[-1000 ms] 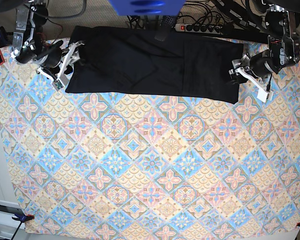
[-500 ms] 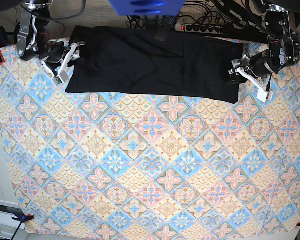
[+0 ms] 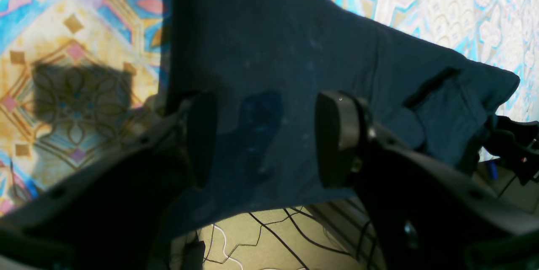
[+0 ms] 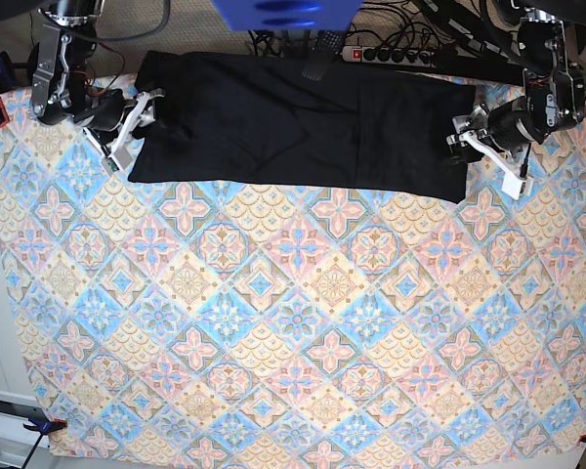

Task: Fold the T-shirt properly
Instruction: 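Move the right gripper to the strip's other end and grasp it, then pull the grasped strip end with the right gripper, swinging it around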

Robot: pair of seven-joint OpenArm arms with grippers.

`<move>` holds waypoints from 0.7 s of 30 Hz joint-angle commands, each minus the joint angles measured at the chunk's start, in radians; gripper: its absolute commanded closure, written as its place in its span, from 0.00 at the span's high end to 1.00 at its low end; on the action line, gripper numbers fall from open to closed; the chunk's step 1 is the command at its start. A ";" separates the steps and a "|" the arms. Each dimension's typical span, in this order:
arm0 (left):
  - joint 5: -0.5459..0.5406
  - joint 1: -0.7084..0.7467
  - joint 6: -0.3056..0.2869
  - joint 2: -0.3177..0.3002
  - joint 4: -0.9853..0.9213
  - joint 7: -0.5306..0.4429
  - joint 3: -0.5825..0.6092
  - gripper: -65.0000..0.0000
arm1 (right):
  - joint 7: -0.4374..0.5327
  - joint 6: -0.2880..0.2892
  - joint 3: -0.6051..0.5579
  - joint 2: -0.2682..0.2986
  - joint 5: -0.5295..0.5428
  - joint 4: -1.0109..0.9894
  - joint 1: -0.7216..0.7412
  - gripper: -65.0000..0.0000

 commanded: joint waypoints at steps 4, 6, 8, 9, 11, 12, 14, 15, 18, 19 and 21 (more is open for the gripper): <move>-0.013 -0.004 -0.007 -0.014 0.017 -0.008 -0.007 0.56 | -0.022 -0.009 -0.002 -0.021 -0.019 -0.001 -0.002 0.59; -0.013 -0.006 -0.007 -0.014 0.017 -0.008 -0.007 0.56 | -0.027 -0.009 -0.010 -0.026 -0.016 -0.007 -0.002 0.59; -0.013 -0.006 -0.007 -0.014 0.017 -0.008 -0.007 0.56 | -0.025 -0.009 -0.047 -0.027 -0.003 -0.007 -0.002 0.59; -0.013 -0.006 -0.007 -0.014 0.017 -0.008 -0.007 0.56 | -0.025 -0.009 -0.073 -0.027 0.010 -0.007 -0.002 0.59; -0.013 -0.006 -0.007 -0.014 0.017 -0.008 -0.007 0.56 | -0.022 -0.009 -0.107 -0.026 0.036 -0.007 -0.002 0.56; -0.013 -0.006 -0.007 -0.014 0.017 -0.008 -0.007 0.56 | -0.021 -0.009 -0.119 -0.026 0.046 -0.007 -0.002 0.54; -0.013 -0.006 -0.007 -0.014 0.017 -0.008 -0.009 0.56 | -0.019 -0.009 -0.136 -0.026 0.066 -0.007 -0.002 0.49; -0.013 -0.006 -0.007 -0.014 0.017 -0.008 -0.009 0.56 | -0.019 -0.009 -0.140 -0.026 0.073 -0.007 -0.002 0.46; -0.013 -0.006 -0.007 -0.014 0.017 -0.008 -0.009 0.56 | -0.019 -0.009 -0.145 -0.026 0.087 -0.007 -0.002 0.38; -0.013 -0.006 -0.007 -0.014 0.017 -0.008 -0.010 0.56 | -0.021 -0.009 -0.145 -0.026 0.087 -0.007 -0.002 0.36; -0.015 -0.006 -0.007 -0.014 0.017 -0.008 -0.012 0.56 | -0.021 -0.009 -0.145 -0.026 0.087 -0.007 -0.002 0.31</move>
